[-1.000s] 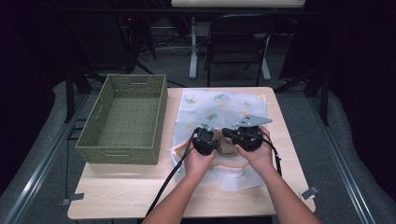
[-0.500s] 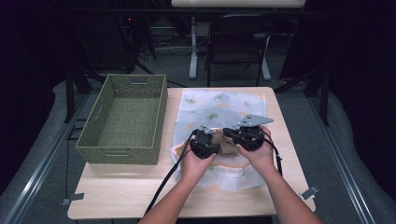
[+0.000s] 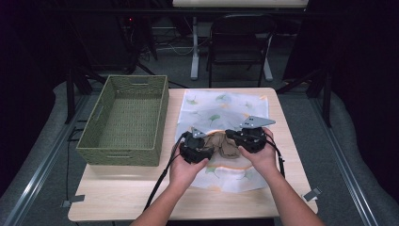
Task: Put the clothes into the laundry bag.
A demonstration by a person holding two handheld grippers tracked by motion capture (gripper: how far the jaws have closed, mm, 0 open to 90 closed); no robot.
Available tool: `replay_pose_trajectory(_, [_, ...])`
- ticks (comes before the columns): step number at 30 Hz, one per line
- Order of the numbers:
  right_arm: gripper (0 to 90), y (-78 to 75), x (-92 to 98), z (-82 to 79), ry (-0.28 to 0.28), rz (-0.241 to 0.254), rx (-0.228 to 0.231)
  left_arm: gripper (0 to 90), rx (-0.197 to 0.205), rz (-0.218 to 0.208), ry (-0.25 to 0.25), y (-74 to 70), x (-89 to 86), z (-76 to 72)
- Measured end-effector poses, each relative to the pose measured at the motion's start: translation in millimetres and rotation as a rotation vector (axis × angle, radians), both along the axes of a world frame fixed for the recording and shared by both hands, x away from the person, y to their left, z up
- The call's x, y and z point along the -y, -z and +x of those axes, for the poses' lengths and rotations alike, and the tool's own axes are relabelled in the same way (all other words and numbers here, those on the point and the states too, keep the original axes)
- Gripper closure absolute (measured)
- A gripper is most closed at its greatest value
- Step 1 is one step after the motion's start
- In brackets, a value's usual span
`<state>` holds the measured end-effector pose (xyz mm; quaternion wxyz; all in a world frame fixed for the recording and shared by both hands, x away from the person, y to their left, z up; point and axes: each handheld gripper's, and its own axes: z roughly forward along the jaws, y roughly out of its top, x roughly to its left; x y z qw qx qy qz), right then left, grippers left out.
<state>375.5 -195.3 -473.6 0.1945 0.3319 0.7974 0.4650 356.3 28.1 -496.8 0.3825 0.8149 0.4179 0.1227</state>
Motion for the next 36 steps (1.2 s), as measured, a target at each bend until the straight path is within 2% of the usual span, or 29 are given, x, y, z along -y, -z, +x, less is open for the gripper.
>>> replay_pose_trajectory(9, [89.5, 4.5, 0.1, -1.0, 0.004, -0.011, -0.01, 54.6, 0.005, 0.02, -0.01, -8.5, -33.9, -16.2])
replay_pose_trajectory(13, [89.5, 7.0, 0.9, -1.0, 0.005, -0.019, -0.017, 54.0, 0.015, 0.046, -0.011, -10.3, -47.8, -24.0])
replay_pose_trajectory(15, [89.5, 8.4, 1.9, -0.9, 0.005, -0.027, -0.021, 53.7, 0.027, 0.055, -0.026, -9.9, -54.5, -28.9])
replay_pose_trajectory(20, [89.4, 12.2, 4.3, -0.4, 0.014, -0.032, -0.029, 51.2, 0.023, 0.066, -0.051, -7.5, -70.1, -35.8])
replay_pose_trajectory(25, [89.4, 13.0, 2.7, -1.7, 0.017, -0.041, -0.029, 49.0, 0.02, 0.082, -0.086, 1.5, -75.5, -33.2])
replay_pose_trajectory(29, [89.4, 13.0, 4.0, -1.9, 0.013, -0.041, -0.031, 46.7, 0.031, 0.122, -0.109, 8.0, -76.0, -30.2])
replay_pose_trajectory(36, [89.4, 13.0, 5.8, -2.4, 0.019, -0.039, -0.03, 46.5, 0.0, 0.146, -0.121, 17.0, -79.1, -27.5])
